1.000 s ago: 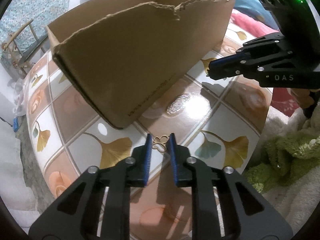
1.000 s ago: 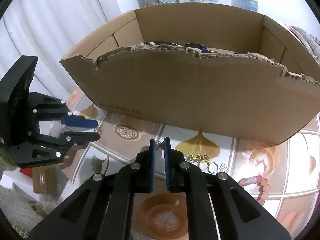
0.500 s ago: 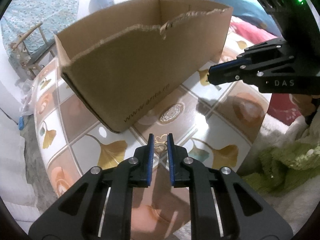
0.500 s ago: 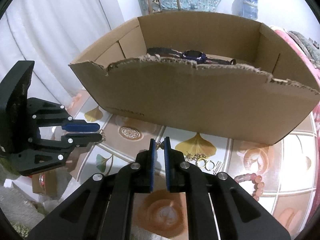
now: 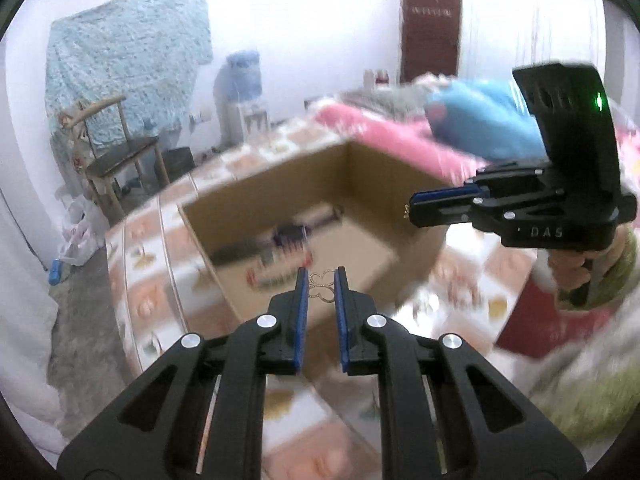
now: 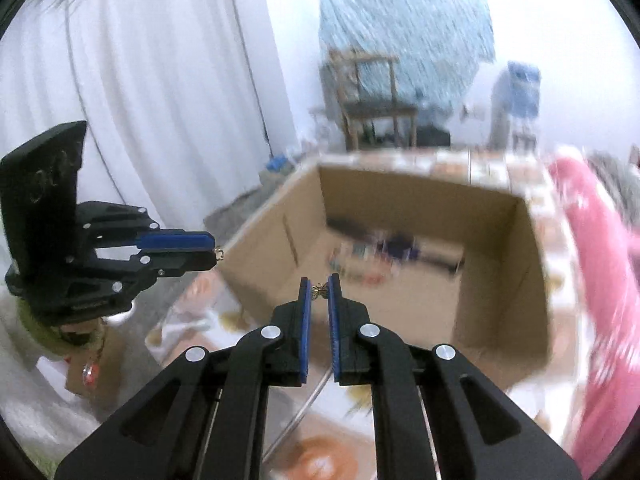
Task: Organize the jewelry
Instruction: 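Lift the butterfly charm and ring earrings with both grippers toward the box, then open the right gripper over the box while the left gripper opens to drop the charm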
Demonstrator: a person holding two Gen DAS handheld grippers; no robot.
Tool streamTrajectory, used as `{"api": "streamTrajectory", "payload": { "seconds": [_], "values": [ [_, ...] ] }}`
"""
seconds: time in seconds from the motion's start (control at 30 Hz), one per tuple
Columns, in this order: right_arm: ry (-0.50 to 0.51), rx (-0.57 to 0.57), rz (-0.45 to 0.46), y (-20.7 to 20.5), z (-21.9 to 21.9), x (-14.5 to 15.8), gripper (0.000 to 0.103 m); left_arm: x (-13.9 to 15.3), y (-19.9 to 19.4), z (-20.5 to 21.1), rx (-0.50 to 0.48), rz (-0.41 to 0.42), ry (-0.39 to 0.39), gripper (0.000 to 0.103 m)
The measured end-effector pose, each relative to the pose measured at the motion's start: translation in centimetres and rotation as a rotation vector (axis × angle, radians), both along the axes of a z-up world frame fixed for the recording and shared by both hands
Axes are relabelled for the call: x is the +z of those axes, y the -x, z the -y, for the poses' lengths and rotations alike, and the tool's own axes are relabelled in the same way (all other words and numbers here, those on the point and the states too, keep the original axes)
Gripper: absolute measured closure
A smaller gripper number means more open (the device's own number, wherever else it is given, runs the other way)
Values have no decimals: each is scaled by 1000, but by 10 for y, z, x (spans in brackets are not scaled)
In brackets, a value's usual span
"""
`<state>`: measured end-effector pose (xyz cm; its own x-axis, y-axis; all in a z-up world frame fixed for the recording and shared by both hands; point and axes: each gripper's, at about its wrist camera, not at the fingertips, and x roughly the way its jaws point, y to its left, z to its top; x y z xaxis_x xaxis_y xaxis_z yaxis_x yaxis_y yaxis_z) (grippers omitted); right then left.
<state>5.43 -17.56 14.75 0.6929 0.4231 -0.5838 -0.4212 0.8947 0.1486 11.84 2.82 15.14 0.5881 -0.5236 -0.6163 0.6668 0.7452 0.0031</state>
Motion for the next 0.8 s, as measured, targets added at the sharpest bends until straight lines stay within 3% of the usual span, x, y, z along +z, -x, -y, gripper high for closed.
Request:
{"api": "streamTrajectory", "payload": {
  "seconds": [0.07, 0.17, 0.37, 0.43, 0.57, 0.8],
  "values": [
    [-24, 52, -40, -30, 6, 7, 94, 10, -24, 7, 16, -4, 25, 91],
    [-39, 93, -179, -82, 12, -2, 94, 3, -60, 26, 18, -40, -43, 91],
    [-1, 101, -588, -160, 10, -67, 94, -48, -112, 62, -64, -278, -235, 91],
    [36, 99, -670, -170, 7, -86, 94, -65, -118, 71, -82, -333, -293, 91],
    [70, 110, -772, -178, 0, -110, 94, -90, -134, 80, -88, -418, -388, 91],
    [94, 99, -816, -183, -6, -124, 94, -102, -139, 88, -97, -452, -469, 91]
  ]
}}
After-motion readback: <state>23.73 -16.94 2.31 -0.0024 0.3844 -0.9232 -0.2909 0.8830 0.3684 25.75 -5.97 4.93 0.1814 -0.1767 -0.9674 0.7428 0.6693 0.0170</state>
